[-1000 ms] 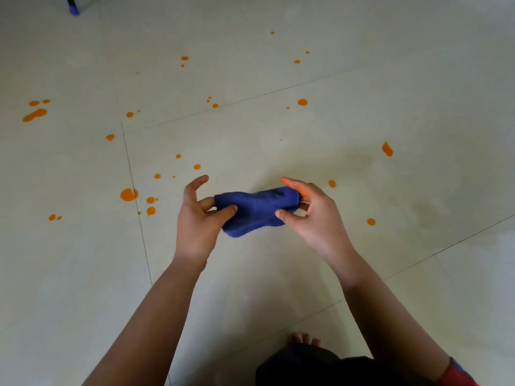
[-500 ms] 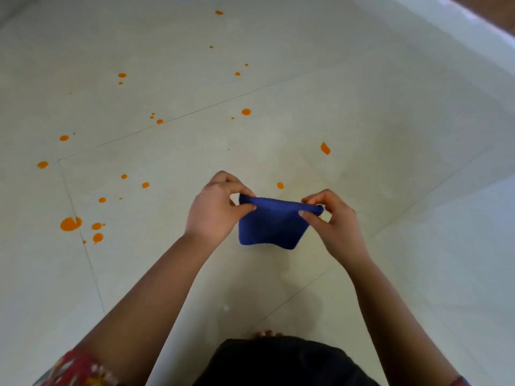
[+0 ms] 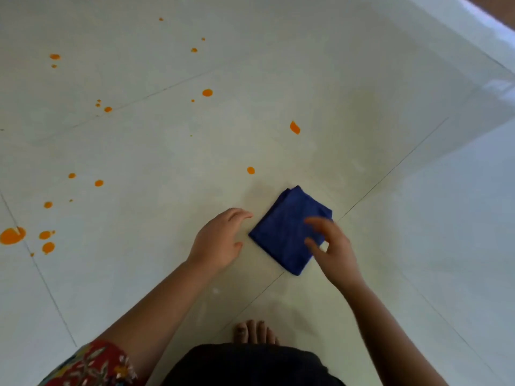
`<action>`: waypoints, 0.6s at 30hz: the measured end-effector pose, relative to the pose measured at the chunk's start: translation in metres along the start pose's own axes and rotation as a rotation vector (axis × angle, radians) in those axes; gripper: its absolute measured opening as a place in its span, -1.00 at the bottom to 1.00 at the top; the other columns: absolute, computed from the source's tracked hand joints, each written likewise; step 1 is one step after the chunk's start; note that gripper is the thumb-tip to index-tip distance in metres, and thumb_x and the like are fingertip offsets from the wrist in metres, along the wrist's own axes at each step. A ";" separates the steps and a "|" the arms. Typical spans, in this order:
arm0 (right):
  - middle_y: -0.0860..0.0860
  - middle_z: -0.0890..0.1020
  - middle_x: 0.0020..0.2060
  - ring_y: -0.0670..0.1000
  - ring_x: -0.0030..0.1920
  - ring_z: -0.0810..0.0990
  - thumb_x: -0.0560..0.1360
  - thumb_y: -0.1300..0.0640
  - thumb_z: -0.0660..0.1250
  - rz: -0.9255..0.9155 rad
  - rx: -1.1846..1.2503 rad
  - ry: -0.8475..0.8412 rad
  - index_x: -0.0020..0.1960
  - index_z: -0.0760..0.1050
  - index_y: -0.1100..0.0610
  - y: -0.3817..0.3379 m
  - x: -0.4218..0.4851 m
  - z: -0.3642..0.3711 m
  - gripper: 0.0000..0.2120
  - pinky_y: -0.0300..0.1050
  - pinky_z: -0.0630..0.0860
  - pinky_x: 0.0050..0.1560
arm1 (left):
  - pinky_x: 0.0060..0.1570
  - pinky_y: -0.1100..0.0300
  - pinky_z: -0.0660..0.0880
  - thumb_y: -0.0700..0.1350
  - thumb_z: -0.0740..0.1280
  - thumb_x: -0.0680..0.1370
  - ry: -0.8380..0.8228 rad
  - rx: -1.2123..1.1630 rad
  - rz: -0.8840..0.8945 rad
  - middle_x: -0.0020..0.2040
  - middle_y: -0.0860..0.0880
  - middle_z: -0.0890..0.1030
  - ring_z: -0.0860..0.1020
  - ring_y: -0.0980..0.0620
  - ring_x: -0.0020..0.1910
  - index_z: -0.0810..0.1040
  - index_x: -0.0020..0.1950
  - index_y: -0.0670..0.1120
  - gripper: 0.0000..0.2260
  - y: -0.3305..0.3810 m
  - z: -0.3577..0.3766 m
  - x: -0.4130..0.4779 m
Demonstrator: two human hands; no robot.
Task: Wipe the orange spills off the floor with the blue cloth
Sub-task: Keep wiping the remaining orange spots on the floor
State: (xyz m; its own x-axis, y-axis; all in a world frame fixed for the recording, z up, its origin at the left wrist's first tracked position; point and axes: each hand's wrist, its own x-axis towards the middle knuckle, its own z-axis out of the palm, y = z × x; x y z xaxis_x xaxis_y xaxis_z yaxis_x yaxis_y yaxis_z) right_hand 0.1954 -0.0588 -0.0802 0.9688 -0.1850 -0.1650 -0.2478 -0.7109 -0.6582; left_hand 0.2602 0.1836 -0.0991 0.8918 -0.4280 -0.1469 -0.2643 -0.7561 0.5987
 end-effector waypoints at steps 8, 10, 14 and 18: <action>-0.05 -0.27 0.56 0.18 0.52 -0.38 0.60 -0.29 -0.13 0.305 -0.496 0.026 0.55 -0.23 -0.22 0.019 0.062 0.107 -0.42 0.31 -0.31 0.44 | 0.49 0.10 0.08 0.03 0.31 0.56 -0.065 0.077 -0.209 0.58 0.02 0.09 0.03 0.03 0.56 0.29 0.49 -0.02 -0.49 -0.058 0.013 0.005; -0.03 -0.18 0.58 0.17 0.54 -0.31 0.63 -0.21 -0.12 0.241 -0.518 0.068 0.57 -0.17 -0.17 0.029 0.072 0.106 -0.45 0.25 -0.24 0.49 | 0.49 0.07 0.07 0.04 0.31 0.56 -0.068 0.099 -0.238 0.59 0.02 0.05 0.00 0.02 0.57 0.28 0.49 0.00 -0.48 -0.070 0.013 0.006; 0.00 -0.04 0.59 0.14 0.57 -0.16 0.67 -0.05 -0.06 0.231 -0.457 0.133 0.59 -0.03 -0.03 0.026 0.129 0.101 -0.49 0.13 -0.15 0.53 | 0.50 0.05 0.02 0.05 0.30 0.56 -0.005 0.088 -0.247 0.59 0.05 0.00 -0.06 0.03 0.57 0.22 0.52 0.02 -0.44 -0.085 0.007 0.007; 0.01 0.06 0.57 0.10 0.57 -0.06 0.63 -0.06 -0.11 -0.080 -0.498 0.020 0.57 0.09 0.04 0.005 0.115 0.124 -0.47 0.07 -0.11 0.54 | 0.51 0.03 -0.09 0.15 0.28 0.55 -0.011 0.082 -0.304 0.59 0.06 -0.14 -0.18 0.05 0.56 0.00 0.58 0.06 -0.30 -0.098 -0.004 0.028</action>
State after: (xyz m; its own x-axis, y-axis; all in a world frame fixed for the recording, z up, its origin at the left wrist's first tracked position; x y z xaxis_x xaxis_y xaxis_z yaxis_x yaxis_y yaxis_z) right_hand 0.3056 0.0006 -0.1940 0.9858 -0.1260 -0.1112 -0.1495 -0.9599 -0.2372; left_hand 0.3126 0.2471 -0.1590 0.9306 -0.1807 -0.3183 -0.0147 -0.8874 0.4608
